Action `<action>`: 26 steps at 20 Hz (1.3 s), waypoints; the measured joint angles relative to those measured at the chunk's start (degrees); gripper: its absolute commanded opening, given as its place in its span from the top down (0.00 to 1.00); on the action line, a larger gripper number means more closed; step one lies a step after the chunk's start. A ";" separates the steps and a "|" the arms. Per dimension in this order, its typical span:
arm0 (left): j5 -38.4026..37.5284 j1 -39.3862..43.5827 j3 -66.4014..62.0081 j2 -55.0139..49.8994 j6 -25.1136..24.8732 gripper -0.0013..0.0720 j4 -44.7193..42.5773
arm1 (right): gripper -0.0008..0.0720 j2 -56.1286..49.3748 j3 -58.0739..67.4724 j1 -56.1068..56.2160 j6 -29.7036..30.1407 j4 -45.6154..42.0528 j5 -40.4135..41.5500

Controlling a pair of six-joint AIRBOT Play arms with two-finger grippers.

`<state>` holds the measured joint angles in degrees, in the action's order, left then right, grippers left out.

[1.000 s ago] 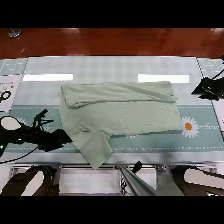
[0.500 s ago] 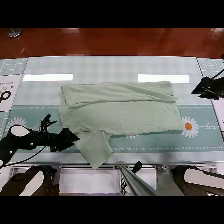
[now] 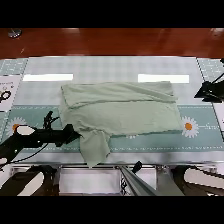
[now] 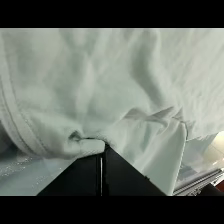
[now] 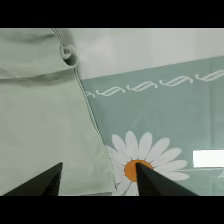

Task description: Fold the shirts.

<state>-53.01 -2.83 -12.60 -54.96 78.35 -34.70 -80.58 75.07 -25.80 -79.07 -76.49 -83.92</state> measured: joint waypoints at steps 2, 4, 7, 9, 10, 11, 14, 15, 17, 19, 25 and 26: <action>-0.92 0.11 0.00 -0.02 -0.61 0.96 0.50 | 0.16 0.00 -3.28 -1.22 0.63 0.02 0.02; -1.31 0.15 0.00 -0.07 -1.29 0.96 0.70 | 0.16 0.00 -7.48 -3.06 2.01 1.68 0.11; -2.03 0.22 0.00 -0.07 -1.90 0.96 0.90 | 0.17 0.00 -13.44 -5.42 4.55 4.44 1.09; -2.27 0.22 0.00 -0.07 -2.29 0.96 0.94 | 0.16 0.00 -16.48 -6.16 5.66 5.55 2.01; -2.32 0.22 0.00 -0.07 -2.34 0.96 1.03 | 0.17 0.00 -17.81 -6.40 6.03 6.12 2.58; -2.36 0.22 0.00 -0.07 -2.49 0.96 1.03 | 0.17 0.00 -18.93 -6.54 6.21 6.27 3.13; -2.43 0.22 0.00 -0.07 -2.56 0.96 1.05 | 0.18 0.00 -21.77 -6.82 6.67 6.93 4.83; -2.45 0.22 0.00 -0.07 -2.64 0.96 1.07 | 0.18 0.00 -22.51 -6.82 6.75 6.95 5.38; -2.45 0.22 0.00 -0.07 -2.69 0.96 1.07 | 0.18 0.00 -24.00 -6.67 6.84 7.34 6.29; -2.45 0.22 0.00 -0.07 -2.69 0.96 1.09 | 0.25 0.02 -25.55 -5.84 6.84 7.72 7.08; -2.38 0.22 -0.37 0.07 -2.93 0.96 1.11 | 0.95 0.07 -28.06 -0.37 7.19 9.09 10.19; -2.45 0.22 -1.01 0.35 -3.10 0.96 1.09 | 0.95 0.31 -27.50 0.09 7.26 9.27 10.01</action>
<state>-55.46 -2.61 -13.61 -54.61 75.24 -33.61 -80.27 47.57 -25.71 -71.81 -67.22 -73.91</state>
